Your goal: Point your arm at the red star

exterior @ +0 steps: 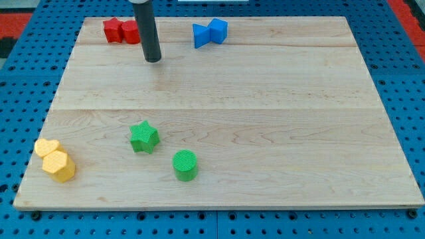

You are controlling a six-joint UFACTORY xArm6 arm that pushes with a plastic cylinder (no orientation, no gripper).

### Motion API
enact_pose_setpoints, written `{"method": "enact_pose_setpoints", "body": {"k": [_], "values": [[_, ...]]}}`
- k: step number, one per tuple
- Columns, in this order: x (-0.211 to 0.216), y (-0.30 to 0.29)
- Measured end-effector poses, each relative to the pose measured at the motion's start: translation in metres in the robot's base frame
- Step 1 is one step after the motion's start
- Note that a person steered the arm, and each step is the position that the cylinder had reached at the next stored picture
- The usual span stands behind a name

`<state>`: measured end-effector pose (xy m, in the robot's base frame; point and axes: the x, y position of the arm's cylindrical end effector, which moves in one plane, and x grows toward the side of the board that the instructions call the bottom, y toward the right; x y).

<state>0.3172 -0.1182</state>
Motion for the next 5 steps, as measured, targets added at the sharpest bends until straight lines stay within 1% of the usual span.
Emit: {"method": "enact_pose_setpoints", "body": {"k": [2, 3, 4, 5], "values": [[0.000, 0.008], [0.010, 0.018], [0.007, 0.050], [0.003, 0.053]]}}
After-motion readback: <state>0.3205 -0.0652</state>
